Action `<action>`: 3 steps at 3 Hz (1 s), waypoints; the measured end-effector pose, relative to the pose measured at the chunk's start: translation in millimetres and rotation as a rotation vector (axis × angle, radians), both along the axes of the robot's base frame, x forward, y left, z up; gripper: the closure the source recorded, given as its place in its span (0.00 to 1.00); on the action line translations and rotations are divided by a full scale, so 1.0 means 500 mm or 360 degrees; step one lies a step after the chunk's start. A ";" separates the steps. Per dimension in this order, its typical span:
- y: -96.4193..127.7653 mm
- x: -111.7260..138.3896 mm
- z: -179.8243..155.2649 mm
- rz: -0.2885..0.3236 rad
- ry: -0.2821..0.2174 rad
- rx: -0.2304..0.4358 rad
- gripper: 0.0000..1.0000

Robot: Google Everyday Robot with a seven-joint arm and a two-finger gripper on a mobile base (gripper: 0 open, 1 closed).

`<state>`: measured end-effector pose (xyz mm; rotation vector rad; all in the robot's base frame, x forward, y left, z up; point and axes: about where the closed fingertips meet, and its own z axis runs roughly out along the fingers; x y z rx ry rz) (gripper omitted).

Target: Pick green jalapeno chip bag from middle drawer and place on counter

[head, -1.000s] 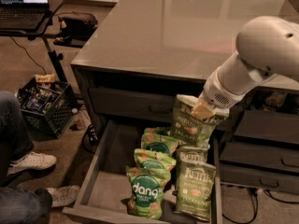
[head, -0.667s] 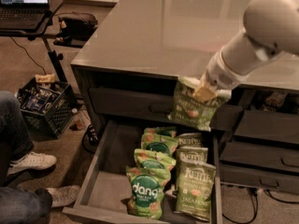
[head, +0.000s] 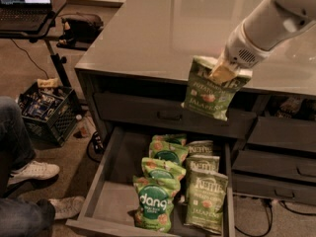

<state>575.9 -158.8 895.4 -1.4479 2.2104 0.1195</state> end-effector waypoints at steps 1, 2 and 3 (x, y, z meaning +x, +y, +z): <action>0.001 -0.004 0.003 0.0006 -0.0002 0.0001 1.00; -0.024 0.027 0.059 -0.0004 -0.0090 -0.0025 1.00; -0.066 0.075 0.126 -0.0030 -0.0175 -0.0083 1.00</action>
Offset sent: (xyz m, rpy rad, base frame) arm 0.0424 -0.0379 0.0853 -0.0430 -0.1620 -0.0187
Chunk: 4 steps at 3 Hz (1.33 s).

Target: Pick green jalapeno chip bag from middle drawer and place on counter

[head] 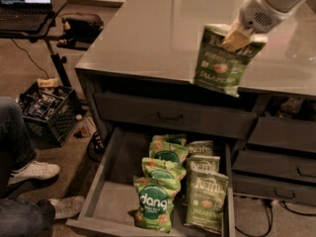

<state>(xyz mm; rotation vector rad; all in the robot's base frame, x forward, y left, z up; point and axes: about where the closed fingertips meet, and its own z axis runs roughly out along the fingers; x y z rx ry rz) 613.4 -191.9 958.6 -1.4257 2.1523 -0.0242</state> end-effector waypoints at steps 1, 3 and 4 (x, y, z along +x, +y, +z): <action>-0.035 0.050 0.042 -0.0020 -0.0036 -0.0036 1.00; -0.049 0.160 0.055 0.0010 -0.0021 -0.0053 1.00; -0.027 0.208 0.025 0.0049 0.0022 -0.0041 1.00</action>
Offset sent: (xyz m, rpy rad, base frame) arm 0.0966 -0.0466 0.0634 -0.0487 -0.0538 -0.0144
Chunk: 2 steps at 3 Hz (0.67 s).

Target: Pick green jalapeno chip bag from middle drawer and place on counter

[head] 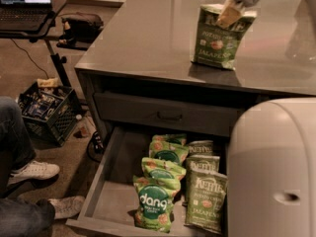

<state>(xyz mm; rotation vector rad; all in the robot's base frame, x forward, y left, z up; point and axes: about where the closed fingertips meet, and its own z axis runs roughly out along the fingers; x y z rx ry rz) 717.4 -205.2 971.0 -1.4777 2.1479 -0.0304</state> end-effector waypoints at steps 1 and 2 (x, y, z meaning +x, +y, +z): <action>0.033 0.037 -0.041 0.0043 0.0047 -0.0006 1.00; 0.066 0.068 -0.081 0.0079 0.0080 -0.0024 1.00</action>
Offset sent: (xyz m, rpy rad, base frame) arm 0.0950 0.0219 -0.0184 -0.0422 0.1271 0.0849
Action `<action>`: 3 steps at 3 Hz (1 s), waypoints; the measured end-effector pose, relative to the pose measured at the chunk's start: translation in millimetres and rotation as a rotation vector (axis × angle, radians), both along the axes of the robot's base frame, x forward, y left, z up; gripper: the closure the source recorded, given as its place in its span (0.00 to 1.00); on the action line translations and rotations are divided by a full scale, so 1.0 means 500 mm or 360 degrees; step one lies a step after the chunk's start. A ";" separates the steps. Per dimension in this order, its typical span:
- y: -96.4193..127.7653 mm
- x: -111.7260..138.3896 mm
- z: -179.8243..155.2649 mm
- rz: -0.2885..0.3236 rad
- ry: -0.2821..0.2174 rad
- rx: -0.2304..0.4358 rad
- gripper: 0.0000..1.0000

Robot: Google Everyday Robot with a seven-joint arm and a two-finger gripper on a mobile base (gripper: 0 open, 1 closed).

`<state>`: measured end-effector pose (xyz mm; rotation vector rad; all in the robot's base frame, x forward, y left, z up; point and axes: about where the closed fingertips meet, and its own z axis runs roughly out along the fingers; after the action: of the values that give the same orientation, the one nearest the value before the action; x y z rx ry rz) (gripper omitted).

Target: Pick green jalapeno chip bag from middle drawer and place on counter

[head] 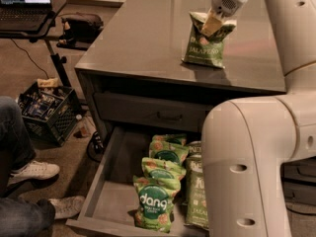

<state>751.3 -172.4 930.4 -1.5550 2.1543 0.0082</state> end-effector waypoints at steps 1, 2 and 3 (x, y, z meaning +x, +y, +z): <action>0.004 0.014 -0.003 -0.0005 -0.0026 0.0010 0.81; 0.004 0.014 -0.003 -0.0005 -0.0026 0.0010 0.59; 0.004 0.014 -0.003 -0.0005 -0.0026 0.0010 0.36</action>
Offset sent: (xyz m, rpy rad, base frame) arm 0.0063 0.0019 -0.0016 0.0053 -0.0147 -0.0028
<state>758.3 -170.3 928.8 -1.5432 2.1419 0.0008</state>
